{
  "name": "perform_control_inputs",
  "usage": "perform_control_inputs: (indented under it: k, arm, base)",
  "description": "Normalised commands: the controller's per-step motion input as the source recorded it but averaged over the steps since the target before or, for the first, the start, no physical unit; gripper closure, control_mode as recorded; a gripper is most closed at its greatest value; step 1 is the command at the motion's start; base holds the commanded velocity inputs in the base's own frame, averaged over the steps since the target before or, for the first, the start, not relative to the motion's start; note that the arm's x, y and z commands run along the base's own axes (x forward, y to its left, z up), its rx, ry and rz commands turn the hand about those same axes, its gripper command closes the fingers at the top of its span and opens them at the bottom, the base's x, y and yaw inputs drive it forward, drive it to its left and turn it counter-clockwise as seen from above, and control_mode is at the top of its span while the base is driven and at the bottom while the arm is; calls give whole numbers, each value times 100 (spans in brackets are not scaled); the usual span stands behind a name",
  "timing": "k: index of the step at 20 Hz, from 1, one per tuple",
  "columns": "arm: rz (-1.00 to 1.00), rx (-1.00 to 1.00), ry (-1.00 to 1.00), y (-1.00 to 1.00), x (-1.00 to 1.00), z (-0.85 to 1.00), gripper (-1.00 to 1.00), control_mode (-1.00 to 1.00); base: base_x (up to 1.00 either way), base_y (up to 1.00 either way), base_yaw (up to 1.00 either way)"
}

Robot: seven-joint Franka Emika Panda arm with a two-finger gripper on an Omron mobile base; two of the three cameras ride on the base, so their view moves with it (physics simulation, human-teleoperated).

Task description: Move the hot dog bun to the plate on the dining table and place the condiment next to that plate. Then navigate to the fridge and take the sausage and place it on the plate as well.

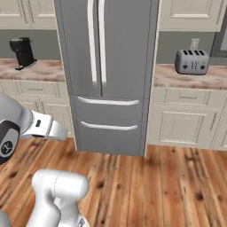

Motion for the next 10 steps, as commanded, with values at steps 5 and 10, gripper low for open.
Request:
perform_control_inputs:
  k: [5,10]
  arm:
    - [0,0,0,0,0,0,-100,100]
    - [0,0,0,0,0,0,-100,100]
  base:
    - [86,-21,0]
    - [86,0,0]
